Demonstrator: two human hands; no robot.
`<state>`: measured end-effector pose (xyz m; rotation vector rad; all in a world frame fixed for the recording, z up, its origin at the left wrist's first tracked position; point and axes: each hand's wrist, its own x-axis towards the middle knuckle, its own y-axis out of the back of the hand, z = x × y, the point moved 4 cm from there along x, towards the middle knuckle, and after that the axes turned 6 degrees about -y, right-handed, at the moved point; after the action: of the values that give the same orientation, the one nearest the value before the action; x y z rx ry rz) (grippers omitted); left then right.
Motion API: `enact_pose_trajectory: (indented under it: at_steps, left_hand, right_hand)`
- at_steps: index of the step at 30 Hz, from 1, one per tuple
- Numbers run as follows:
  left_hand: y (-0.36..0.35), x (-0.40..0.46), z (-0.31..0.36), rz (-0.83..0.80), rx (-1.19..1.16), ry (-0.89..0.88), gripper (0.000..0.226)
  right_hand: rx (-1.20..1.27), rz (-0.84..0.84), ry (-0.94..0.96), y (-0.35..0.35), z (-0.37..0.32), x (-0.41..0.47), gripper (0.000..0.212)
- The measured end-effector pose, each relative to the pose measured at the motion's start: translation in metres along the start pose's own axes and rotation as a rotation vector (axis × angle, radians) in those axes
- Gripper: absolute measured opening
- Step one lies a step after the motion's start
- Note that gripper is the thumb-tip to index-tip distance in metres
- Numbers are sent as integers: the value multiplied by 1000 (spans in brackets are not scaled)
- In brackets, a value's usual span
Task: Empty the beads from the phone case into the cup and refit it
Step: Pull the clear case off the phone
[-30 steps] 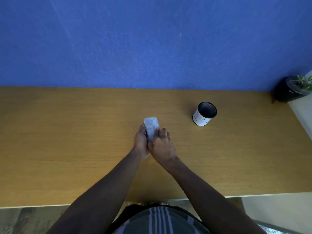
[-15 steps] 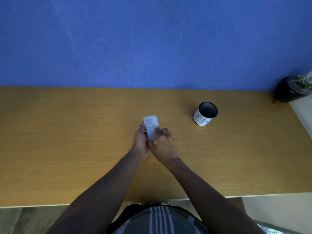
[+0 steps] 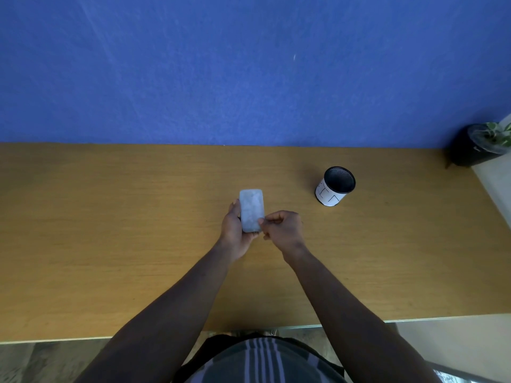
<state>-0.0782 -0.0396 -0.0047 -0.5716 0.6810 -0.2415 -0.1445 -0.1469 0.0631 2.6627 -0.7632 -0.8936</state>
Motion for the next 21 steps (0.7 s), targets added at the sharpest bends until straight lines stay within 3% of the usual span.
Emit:
enact_pose_trajectory:
  at_steps: [12, 21]
  left_hand:
    - [3, -3, -2, 10, -39, 25, 58]
    - [3, -5, 0, 15, -28, 13, 54]
  right_hand:
    - [74, -57, -17, -1, 4, 1, 4]
    - [147, -93, 34, -1, 6, 0, 11]
